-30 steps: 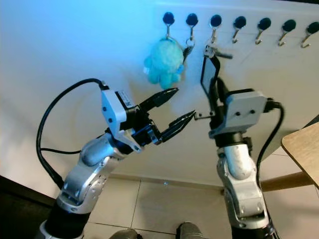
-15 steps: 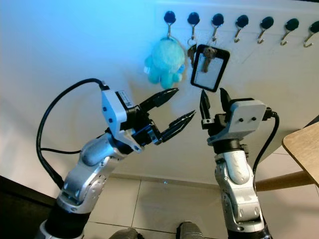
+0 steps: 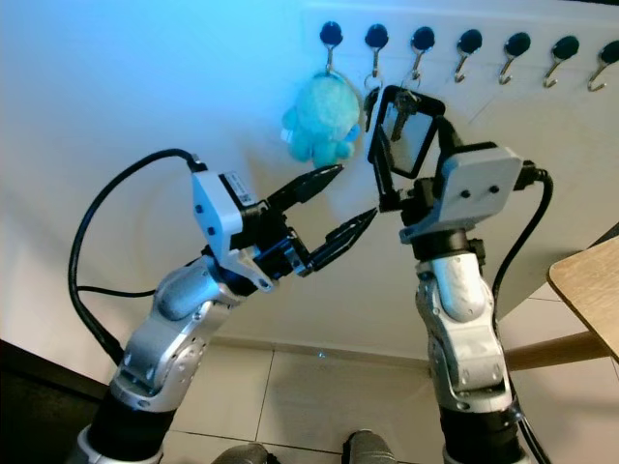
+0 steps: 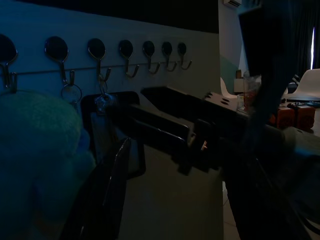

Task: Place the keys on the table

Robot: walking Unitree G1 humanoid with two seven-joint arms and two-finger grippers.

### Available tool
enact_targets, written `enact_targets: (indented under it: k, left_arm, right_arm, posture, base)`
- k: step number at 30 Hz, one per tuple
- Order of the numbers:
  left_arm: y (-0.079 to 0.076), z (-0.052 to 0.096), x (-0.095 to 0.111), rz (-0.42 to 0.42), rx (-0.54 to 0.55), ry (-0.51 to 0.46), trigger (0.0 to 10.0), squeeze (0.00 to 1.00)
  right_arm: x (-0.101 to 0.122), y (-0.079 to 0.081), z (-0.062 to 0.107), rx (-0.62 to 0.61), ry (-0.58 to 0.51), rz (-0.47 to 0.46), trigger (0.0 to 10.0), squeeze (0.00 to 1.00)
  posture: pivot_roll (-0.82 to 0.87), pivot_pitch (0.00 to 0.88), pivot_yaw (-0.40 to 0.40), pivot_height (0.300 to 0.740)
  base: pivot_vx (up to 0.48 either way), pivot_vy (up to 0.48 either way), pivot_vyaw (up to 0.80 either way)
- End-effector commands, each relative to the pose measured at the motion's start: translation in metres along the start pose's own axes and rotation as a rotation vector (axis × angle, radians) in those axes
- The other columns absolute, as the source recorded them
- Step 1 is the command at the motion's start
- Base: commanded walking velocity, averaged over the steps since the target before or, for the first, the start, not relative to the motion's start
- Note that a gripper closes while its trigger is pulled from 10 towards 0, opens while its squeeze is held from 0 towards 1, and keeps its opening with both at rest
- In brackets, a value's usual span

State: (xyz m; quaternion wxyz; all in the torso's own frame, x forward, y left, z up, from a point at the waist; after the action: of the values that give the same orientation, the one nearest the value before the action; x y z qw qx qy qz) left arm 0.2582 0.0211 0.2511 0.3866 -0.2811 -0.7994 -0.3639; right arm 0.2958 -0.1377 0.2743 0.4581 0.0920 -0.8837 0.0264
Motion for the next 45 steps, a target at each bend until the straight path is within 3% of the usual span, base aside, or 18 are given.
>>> enact_targets:
  k: [1, 16, 30, 31, 32, 33, 34, 35, 45]
  left_arm:
    - [-0.003, -0.003, 0.001, -0.004, -0.005, -0.01, 10.0, 0.0]
    - [-0.006, -0.005, 0.001, 0.005, -0.01, -0.022, 10.0, 0.0]
    - [-0.01, -0.006, 0.0, 0.009, -0.016, -0.026, 10.0, 0.0]
    - [-0.01, -0.007, 0.0, 0.008, -0.015, -0.027, 10.0, 0.0]
    - [-0.009, -0.007, 0.0, 0.007, -0.015, -0.027, 10.0, 0.0]
    - [-0.009, -0.007, 0.0, 0.005, -0.015, -0.027, 10.0, 0.0]
    - [-0.009, -0.007, 0.0, 0.005, -0.015, -0.027, 10.0, 0.0]
    - [-0.009, -0.007, 0.0, 0.004, -0.014, -0.027, 10.0, 0.0]
    - [-0.004, -0.012, 0.001, -0.02, 0.003, -0.016, 10.0, 0.0]
  right_arm:
    - [-0.005, -0.005, 0.001, -0.03, 0.02, 0.016, 10.0, 0.0]
    - [-0.019, -0.016, -0.013, -0.102, 0.065, 0.067, 10.0, 0.0]
    - [-0.025, -0.01, -0.017, -0.058, 0.073, 0.073, 10.0, 0.0]
    - [-0.025, -0.009, -0.018, -0.053, 0.075, 0.07, 6.5, 0.0]
    - [-0.025, -0.009, -0.018, -0.05, 0.076, 0.068, 6.5, 0.0]
    - [-0.026, -0.008, -0.019, -0.047, 0.076, 0.065, 2.4, 0.0]
    - [-0.026, -0.008, -0.019, -0.047, 0.076, 0.065, 2.4, 0.0]
    - [-0.026, -0.008, -0.019, -0.047, 0.076, 0.063, 0.2, 0.0]
    - [-0.029, -0.011, -0.019, -0.061, 0.085, 0.033, 0.0, 0.0]
  posture:
    - [0.04, 0.082, 0.016, 0.74]
    - [0.03, 0.07, 0.017, 0.74]
    - [0.03, 0.054, 0.012, 0.74]
    - [0.03, 0.056, 0.012, 0.74]
    - [0.03, 0.056, 0.012, 0.74]
    - [0.03, 0.059, 0.011, 0.74]
    - [0.03, 0.059, 0.011, 0.74]
    - [0.03, 0.059, 0.011, 0.74]
    - [0.04, 0.087, 0.01, 0.74]
  base:
    - [0.0, 0.0, 0.0]
    - [0.0, 0.0, 0.0]
    - [0.0, 0.0, 0.0]
    - [0.0, 0.0, 0.0]
    - [0.0, 0.0, 0.0]
    - [0.0, 0.0, 0.0]
    - [0.0, 0.0, 0.0]
    - [0.0, 0.0, 0.0]
    - [0.0, 0.0, 0.0]
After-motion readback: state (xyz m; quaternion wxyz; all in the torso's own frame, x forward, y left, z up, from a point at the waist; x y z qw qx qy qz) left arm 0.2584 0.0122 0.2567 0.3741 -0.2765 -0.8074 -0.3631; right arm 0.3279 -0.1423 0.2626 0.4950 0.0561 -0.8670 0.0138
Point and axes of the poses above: a point about 5 cm out from each wrist's last joint towards the gripper, its own z axis pointing back from the gripper into the wrist, its own x axis along the axis of the wrist's last joint, y = z × x, the point moved 3 cm from there along -z, pointing out of the wrist towards the gripper, and after that the axes turned 9 degrees about -z, right-handed, at the moved point
